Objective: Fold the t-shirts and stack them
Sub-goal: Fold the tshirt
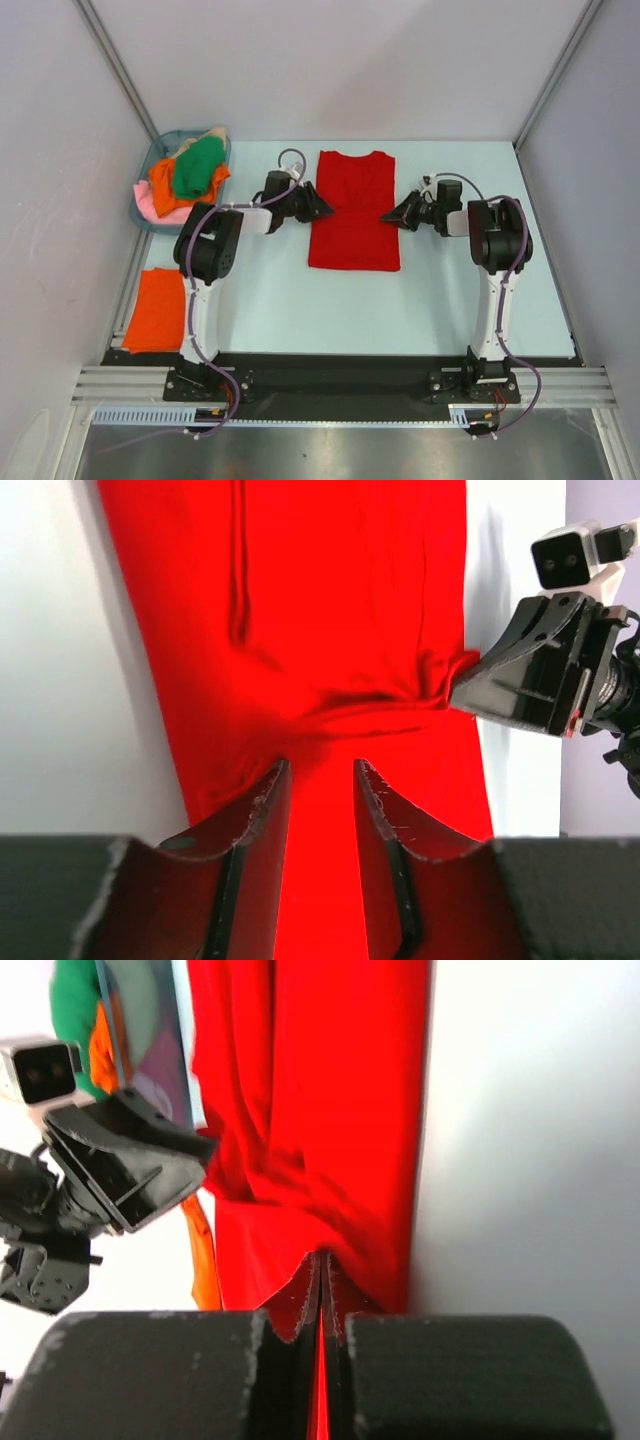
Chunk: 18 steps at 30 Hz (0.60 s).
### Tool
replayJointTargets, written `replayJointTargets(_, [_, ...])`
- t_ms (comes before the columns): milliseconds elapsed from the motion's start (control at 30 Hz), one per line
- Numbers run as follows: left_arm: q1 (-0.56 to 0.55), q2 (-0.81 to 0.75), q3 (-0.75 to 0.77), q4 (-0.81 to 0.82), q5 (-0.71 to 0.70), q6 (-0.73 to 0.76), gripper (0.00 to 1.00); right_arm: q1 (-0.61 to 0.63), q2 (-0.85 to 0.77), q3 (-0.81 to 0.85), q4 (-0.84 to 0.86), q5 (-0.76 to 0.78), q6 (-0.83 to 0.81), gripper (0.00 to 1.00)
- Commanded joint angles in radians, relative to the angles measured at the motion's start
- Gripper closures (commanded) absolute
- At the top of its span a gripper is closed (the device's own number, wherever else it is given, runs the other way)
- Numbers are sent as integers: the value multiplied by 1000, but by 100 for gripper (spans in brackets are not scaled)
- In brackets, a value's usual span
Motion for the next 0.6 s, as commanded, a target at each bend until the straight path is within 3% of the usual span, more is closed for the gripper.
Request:
replayJointTargets(0, [39,37,77,-29,0,7,62,-35,45,103,7,27,3,98])
replayJointTargets(167, [66,-7,119,-126,-6,68,59,-102,45,231,-222,67,-100,88])
replayJointTargets(267, [60,-120,45,-155,-52,86,58,-119,-66,209,-381,136,-196,80])
replayJointTargets(300, [56,-162,-40,-155,-78,89,58,-118,-108,184,-419,209,-215,72])
replayJointTargets(400, [30,-376,-251,-139,-211,32,52,-105,-314,-7,-465,367,-206,55])
replayJointTargets(567, [-75,-685,-536,-111,-382,-133,40,-89,-579,-337,-399,432,-79,52])
